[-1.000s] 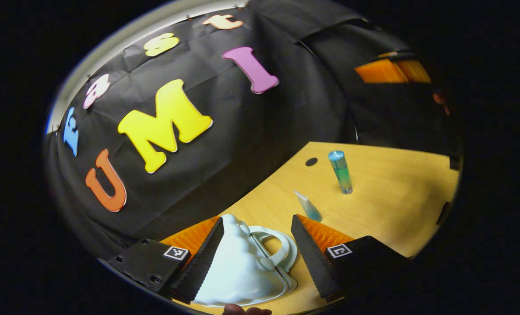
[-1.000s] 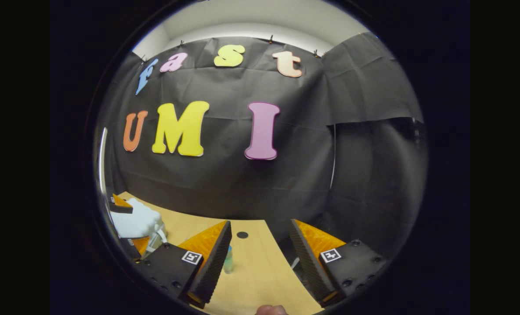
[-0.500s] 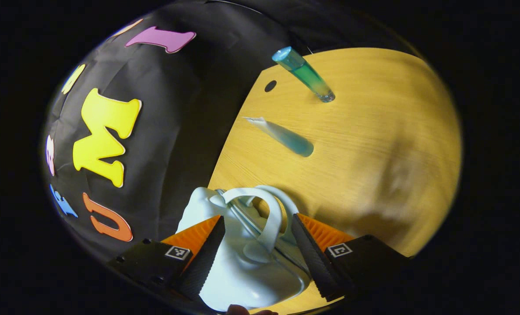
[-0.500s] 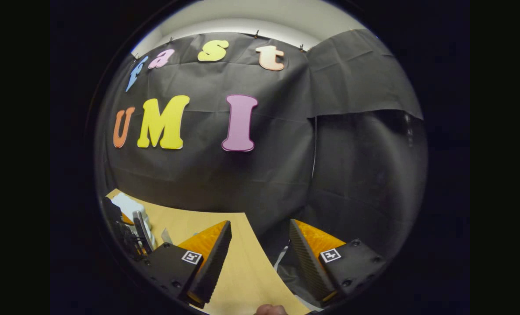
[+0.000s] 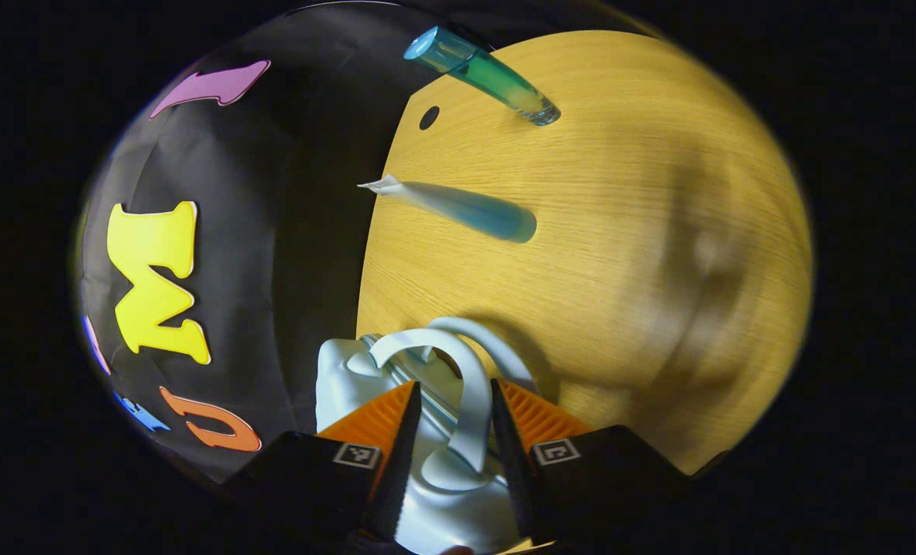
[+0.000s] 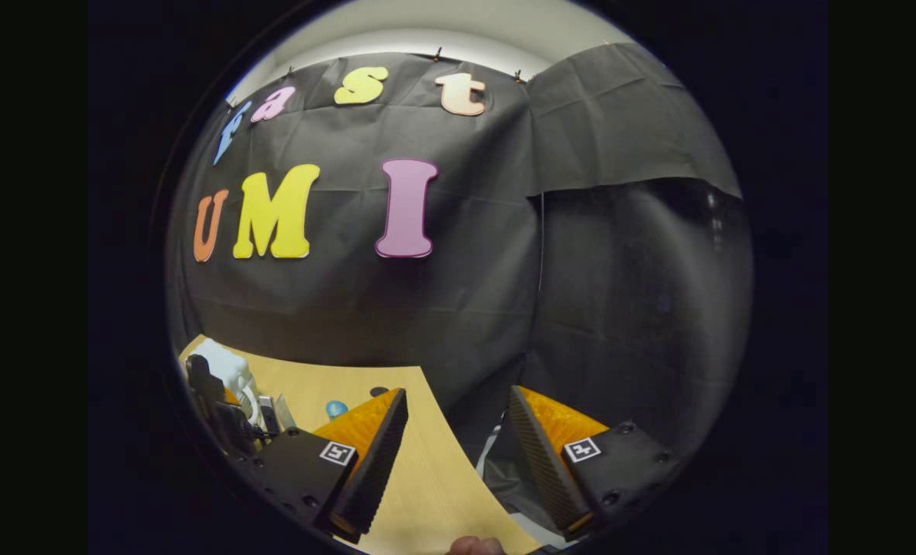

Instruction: First open the suitcase, pack the skin care products into it, and then close the suitcase.

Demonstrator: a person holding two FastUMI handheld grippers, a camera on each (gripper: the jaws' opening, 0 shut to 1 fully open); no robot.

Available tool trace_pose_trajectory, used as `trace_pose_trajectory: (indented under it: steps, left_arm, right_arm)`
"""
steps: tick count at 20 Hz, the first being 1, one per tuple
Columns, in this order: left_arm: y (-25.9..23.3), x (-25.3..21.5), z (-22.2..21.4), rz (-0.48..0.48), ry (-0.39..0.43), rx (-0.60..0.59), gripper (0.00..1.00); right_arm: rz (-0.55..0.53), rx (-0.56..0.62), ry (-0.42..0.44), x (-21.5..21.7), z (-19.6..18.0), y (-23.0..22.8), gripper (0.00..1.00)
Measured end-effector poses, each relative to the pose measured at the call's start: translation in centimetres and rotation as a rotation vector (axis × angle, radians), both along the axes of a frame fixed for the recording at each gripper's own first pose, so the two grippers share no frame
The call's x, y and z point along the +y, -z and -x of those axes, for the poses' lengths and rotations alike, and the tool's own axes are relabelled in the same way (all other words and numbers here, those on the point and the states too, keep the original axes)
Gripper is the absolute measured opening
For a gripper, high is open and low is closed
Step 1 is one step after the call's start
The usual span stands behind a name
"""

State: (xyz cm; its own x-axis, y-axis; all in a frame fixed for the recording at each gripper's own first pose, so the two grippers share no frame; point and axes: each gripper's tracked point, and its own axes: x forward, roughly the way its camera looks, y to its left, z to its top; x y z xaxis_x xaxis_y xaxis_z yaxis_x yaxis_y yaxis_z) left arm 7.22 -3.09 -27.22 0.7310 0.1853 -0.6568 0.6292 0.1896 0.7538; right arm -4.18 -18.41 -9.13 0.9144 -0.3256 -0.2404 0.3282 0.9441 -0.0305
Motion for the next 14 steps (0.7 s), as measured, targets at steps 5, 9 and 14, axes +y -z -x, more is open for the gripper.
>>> trace_pose_trajectory:
  steps: [5, 9, 14]
  left_arm:
    - [-0.6, -0.1, 0.3, 0.025, -0.018, -0.001, 0.19]
    - [-4.0, 0.8, 0.5, 0.100, -0.050, -0.035, 0.13]
    - [-12.1, 3.6, -0.3, 0.266, -0.094, -0.219, 0.07]
  right_arm:
    - [-0.002, -0.002, 0.017, -0.3, 0.7, -0.1, 0.80]
    - [-0.005, -0.004, -0.001, 1.3, 0.3, -0.2, 0.79]
    - [0.013, -0.022, -0.072, 5.0, -0.5, -1.6, 0.79]
